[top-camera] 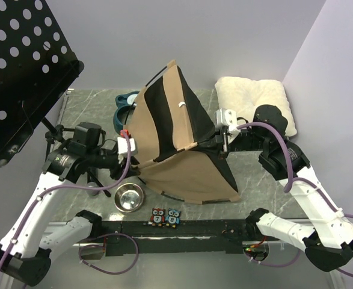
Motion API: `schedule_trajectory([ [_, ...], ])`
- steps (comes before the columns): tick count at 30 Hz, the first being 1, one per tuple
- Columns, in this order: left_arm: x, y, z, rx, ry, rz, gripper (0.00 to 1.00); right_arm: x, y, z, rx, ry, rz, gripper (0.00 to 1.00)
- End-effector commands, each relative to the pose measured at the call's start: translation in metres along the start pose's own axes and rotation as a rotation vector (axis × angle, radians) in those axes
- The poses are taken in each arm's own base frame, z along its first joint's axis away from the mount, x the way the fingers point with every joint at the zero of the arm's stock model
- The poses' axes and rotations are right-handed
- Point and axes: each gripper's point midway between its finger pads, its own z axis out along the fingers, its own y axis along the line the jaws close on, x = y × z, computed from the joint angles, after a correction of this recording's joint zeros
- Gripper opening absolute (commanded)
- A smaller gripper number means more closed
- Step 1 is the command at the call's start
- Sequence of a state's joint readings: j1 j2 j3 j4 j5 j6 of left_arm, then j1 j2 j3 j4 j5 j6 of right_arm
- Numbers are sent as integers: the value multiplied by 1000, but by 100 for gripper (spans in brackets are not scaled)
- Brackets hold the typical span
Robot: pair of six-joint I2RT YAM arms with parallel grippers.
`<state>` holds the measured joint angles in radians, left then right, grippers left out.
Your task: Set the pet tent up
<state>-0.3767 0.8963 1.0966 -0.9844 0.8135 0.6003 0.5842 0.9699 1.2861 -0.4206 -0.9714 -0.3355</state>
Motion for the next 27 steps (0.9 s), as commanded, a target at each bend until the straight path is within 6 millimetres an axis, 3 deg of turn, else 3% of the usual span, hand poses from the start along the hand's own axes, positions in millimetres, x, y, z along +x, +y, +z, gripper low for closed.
schedule_trajectory([
  [1,-44,12,3,2,-127,29,34,-39,-2,-6,2,-64,-97,0],
  [2,-53,12,2,7,-148,12,21,-43,-7,-7,28,-65,-102,3],
  [3,-63,13,1,2,-170,-33,1,-49,-14,-10,76,-66,-113,16],
  [6,-101,17,-8,-4,-257,-151,1,-68,-37,-21,232,-72,-134,72],
  [10,-151,32,-19,-39,-377,-367,1,-108,-59,-48,423,-84,-247,97],
  [14,-196,56,-29,-71,-479,-538,1,-150,-49,-73,478,-123,-363,100],
  [17,-239,65,-37,-9,-576,-660,1,-162,-41,-88,511,-121,-408,100],
  [19,-259,75,-42,0,-620,-740,1,-161,-41,-96,548,-98,-437,100],
  [22,-271,82,-40,35,-634,-761,1,-153,-51,-112,655,-54,-463,100],
  [27,-266,85,-35,45,-608,-701,1,-152,-76,-145,899,-39,-498,100],
])
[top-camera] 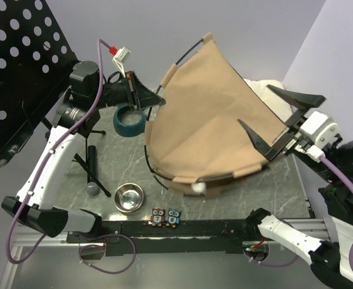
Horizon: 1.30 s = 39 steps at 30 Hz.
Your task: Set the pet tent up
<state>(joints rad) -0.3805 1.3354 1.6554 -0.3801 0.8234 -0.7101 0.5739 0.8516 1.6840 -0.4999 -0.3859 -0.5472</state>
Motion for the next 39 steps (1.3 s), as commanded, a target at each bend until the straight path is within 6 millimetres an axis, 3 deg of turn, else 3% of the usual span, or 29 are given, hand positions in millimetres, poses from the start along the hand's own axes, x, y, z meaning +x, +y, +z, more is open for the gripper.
schedule_trajectory([
  [1,-25,-32,-10,80,-82,56,1,23,-41,-4,235,93,-72,100],
  [3,-18,-34,-13,108,-70,124,1,23,-49,-6,271,103,-84,100],
  [5,-23,-23,-12,45,-84,175,1,24,-36,-5,200,111,-77,100],
  [7,-31,-18,-10,2,-87,201,1,30,1,-5,1,117,-73,100],
  [9,-30,-15,-5,5,-51,185,1,39,58,-12,-300,120,-40,97],
  [11,-31,-14,-3,9,-33,173,1,61,97,-26,-493,186,12,94],
  [16,-34,-10,3,2,-16,131,1,109,143,-52,-740,361,48,93],
  [20,-32,-7,9,18,2,61,1,139,171,-60,-860,490,-13,92],
  [23,-30,-5,13,30,12,32,1,151,180,-58,-881,509,-76,93],
  [27,-27,-4,16,54,34,0,1,192,180,-43,-818,588,-260,93],
  [29,-25,-5,16,67,44,-17,1,213,169,-26,-706,608,-391,93],
  [30,-24,-5,17,76,53,-25,1,223,163,-23,-659,627,-456,89],
  [32,-23,-8,16,89,59,-26,1,225,156,-6,-567,573,-548,81],
  [35,-25,-7,16,100,63,-11,1,222,150,6,-482,522,-627,50],
  [36,-27,-8,16,106,60,9,1,219,148,9,-461,512,-616,36],
  [38,-34,-5,17,104,48,63,10,209,146,13,-444,499,-555,0],
  [39,-40,-2,19,91,40,95,16,204,143,14,-428,495,-527,0],
])
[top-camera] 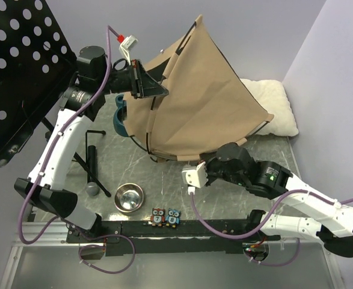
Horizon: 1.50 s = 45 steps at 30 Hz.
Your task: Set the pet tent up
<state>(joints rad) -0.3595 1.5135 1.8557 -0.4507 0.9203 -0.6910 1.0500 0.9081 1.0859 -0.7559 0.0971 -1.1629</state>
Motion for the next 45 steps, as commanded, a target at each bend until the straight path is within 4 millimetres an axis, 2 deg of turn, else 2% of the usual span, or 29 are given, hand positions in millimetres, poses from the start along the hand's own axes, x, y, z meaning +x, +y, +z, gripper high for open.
schedule_trajectory([
  [1,-30,-11,-3,25,-41,161,23,-16,-69,-30,272,-51,98,0],
  [2,-36,-5,-2,3,-43,190,31,-18,-72,-35,283,-68,127,0],
  [4,-56,-9,-7,-9,-77,264,46,-22,-82,-44,309,-109,209,0],
  [6,-75,-9,-14,-43,-136,339,74,-19,-88,-52,320,-121,304,0],
  [8,-100,-15,-28,-83,-234,443,96,-15,-90,-57,326,-134,399,0],
  [9,-110,-19,-37,-119,-284,497,100,-13,-91,-60,335,-142,440,0],
  [12,-129,-40,-66,-227,-413,659,100,-6,-99,-68,390,-165,559,0],
  [14,-125,-49,-81,-267,-450,716,100,-2,-111,-75,446,-188,628,0],
  [15,-119,-56,-88,-273,-464,735,100,0,-118,-80,479,-206,662,0],
  [17,-97,-52,-92,-270,-436,743,100,4,-131,-87,533,-227,711,0],
  [19,-66,-37,-92,-265,-375,728,100,3,-141,-92,554,-266,751,0],
  [22,-20,-11,-84,-215,-255,746,98,-2,-150,-99,575,-317,758,0],
  [23,-5,5,-78,-208,-221,723,97,-3,-150,-101,575,-328,763,0],
  [26,9,35,-65,-204,-167,675,87,-9,-146,-103,556,-363,752,0],
  [30,31,64,-38,-166,-55,624,80,-10,-145,-103,556,-372,757,0],
  [36,69,67,-5,-85,78,619,65,-9,-149,-104,571,-373,763,0],
  [38,73,67,-4,-85,76,601,63,-7,-149,-103,572,-365,773,0],
  [41,69,66,-11,-122,48,619,66,-3,-146,-100,578,-351,779,0],
  [45,40,55,-33,-233,-66,580,77,7,-148,-102,625,-312,806,0],
])
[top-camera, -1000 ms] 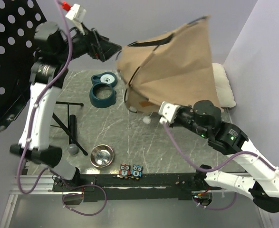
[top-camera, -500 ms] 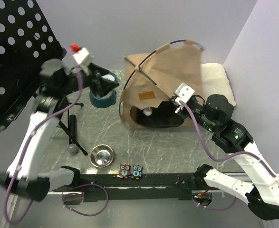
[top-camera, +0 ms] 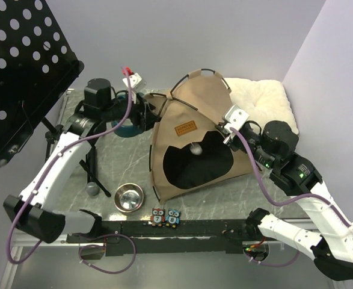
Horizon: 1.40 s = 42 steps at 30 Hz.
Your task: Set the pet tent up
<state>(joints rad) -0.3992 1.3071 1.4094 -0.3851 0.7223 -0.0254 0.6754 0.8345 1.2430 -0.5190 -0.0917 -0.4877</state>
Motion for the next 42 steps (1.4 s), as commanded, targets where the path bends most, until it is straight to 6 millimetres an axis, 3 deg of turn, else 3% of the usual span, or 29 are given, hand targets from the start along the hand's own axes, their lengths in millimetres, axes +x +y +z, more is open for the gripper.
schedule_trajectory([
  [1,-48,-3,-34,-108,-137,15,78,-41,-28,-7,125,-151,21,0],
  [4,-58,2,-56,-178,-172,-20,83,-36,-30,-7,146,-140,27,0],
  [8,-41,-43,-64,17,-143,-9,80,-29,-29,-5,156,-132,29,0],
  [18,2,-55,-33,82,-52,-203,68,-32,-30,-3,161,-131,59,0],
  [22,16,-43,-18,41,-4,-230,43,-34,-26,-3,137,-146,60,0],
  [28,-18,-36,-12,24,-57,-218,1,-25,-13,0,75,-119,60,0],
  [30,-28,-38,-10,41,-78,-226,1,-22,-11,1,72,-112,61,0],
  [32,-40,-35,-11,42,-95,-232,1,-25,-15,-3,87,-116,71,31],
  [34,-58,-20,-18,5,-133,-237,1,-37,-24,-12,119,-141,85,80],
  [35,-69,-12,-21,-11,-155,-238,1,-48,-28,-18,127,-169,74,97],
  [39,-109,4,-44,-70,-250,-148,1,-102,-84,-51,347,-282,37,100],
  [42,-130,-5,-56,-48,-306,-80,1,-118,-139,-65,576,-267,40,100],
])
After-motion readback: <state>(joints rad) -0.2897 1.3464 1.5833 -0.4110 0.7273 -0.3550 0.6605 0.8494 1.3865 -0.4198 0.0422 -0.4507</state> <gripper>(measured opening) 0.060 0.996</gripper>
